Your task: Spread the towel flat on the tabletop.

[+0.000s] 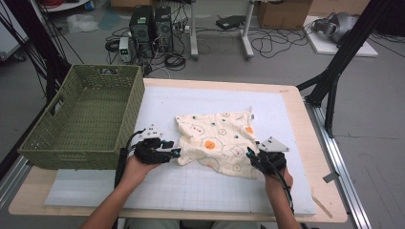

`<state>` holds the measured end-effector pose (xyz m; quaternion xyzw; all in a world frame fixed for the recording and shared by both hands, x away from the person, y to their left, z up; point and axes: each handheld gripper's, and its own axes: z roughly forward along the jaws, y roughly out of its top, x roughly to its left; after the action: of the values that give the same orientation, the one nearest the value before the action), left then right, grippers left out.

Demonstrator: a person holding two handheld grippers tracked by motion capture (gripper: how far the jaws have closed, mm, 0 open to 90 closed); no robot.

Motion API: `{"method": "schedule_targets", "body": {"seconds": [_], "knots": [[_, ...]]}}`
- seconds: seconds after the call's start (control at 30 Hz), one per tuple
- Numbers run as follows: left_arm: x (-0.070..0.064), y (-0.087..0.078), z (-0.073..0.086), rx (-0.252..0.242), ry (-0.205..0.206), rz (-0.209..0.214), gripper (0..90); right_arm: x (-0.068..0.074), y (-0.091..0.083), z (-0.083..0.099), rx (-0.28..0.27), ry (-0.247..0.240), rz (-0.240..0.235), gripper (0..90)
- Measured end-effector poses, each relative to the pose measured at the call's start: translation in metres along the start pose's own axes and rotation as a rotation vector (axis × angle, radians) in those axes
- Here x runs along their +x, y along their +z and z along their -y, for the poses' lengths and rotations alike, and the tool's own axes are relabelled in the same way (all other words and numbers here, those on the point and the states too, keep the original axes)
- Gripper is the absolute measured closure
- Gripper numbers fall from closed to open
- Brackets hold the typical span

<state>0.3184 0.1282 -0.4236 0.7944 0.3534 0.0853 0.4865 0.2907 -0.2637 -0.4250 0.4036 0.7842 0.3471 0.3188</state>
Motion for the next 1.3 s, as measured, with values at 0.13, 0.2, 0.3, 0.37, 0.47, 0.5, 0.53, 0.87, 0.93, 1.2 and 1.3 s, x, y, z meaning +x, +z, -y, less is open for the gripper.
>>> {"method": "schedule_targets", "body": {"seconds": [0.13, 0.2, 0.3, 0.37, 0.47, 0.5, 0.53, 0.87, 0.93, 1.2, 1.3], "knots": [[-0.005, -0.001, 0.010, 0.015, 0.017, 0.027, 55.9, 0.006, -0.008, 0.013, 0.018, -0.029, -0.046, 60.1], [-0.009, 0.007, 0.012, 0.040, 0.025, 0.034, 55.9, 0.007, -0.009, 0.017, 0.016, -0.017, -0.079, 60.1], [-0.014, 0.019, 0.012, 0.093, 0.051, 0.002, 57.9, 0.011, -0.008, 0.021, 0.030, -0.017, -0.127, 59.7], [-0.015, 0.025, 0.015, 0.137, 0.070, -0.028, 69.1, 0.013, -0.005, 0.023, 0.042, -0.015, -0.151, 59.8], [-0.016, 0.022, 0.018, 0.135, 0.067, -0.016, 85.4, 0.014, -0.001, 0.027, 0.068, 0.000, -0.191, 61.6], [-0.016, 0.020, 0.018, 0.135, 0.070, -0.015, 85.9, 0.013, -0.001, 0.029, 0.058, 0.015, -0.202, 63.2], [-0.015, 0.016, 0.018, 0.137, 0.069, -0.010, 86.1, 0.011, -0.001, 0.029, 0.060, 0.025, -0.228, 66.2], [-0.014, -0.023, 0.029, 0.116, 0.025, 0.087, 85.6, 0.017, -0.014, 0.028, 0.103, -0.032, -0.339, 88.9], [-0.017, -0.028, 0.032, 0.123, 0.034, 0.108, 85.4, 0.021, -0.021, 0.030, 0.103, -0.042, -0.359, 89.0], [-0.022, -0.040, 0.044, 0.136, 0.004, 0.139, 64.1, 0.027, -0.046, 0.040, 0.119, -0.064, -0.373, 87.3], [-0.013, -0.040, 0.037, 0.070, -0.034, 0.079, 45.8, 0.021, -0.046, 0.041, 0.096, -0.013, -0.349, 80.0]]}}
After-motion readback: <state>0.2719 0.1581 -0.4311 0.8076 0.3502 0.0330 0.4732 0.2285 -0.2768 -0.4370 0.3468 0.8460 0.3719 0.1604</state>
